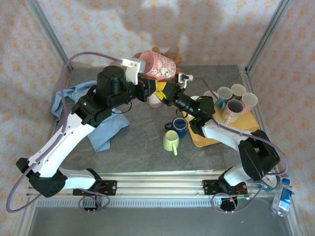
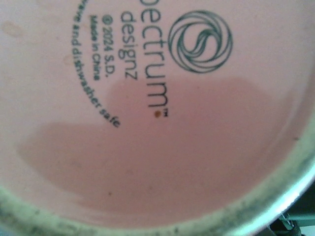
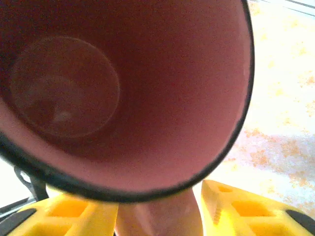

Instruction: Turn the mug right side up

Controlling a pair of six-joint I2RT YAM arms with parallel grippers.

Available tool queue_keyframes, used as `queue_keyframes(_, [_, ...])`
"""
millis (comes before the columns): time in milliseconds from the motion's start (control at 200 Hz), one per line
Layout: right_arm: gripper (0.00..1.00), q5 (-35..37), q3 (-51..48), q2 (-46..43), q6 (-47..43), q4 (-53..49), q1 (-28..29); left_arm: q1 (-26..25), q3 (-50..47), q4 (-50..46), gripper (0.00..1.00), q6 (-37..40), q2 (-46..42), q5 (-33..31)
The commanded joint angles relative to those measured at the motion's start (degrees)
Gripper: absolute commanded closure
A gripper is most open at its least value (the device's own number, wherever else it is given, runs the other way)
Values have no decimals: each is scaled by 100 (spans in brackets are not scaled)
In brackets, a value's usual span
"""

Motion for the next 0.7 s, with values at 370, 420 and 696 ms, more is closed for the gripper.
queue_keyframes(370, [95, 476, 315, -142, -183, 519, 62, 113, -595, 969, 95, -77, -754, -364])
queue_keyframes(420, [97, 572, 243, -258, -414, 309, 54, 150, -678, 965, 85, -105, -794, -395])
queue_keyframes(696, [100, 850, -11, -826, -1374, -755, 31, 326, -736, 472, 37, -172, -779, -420])
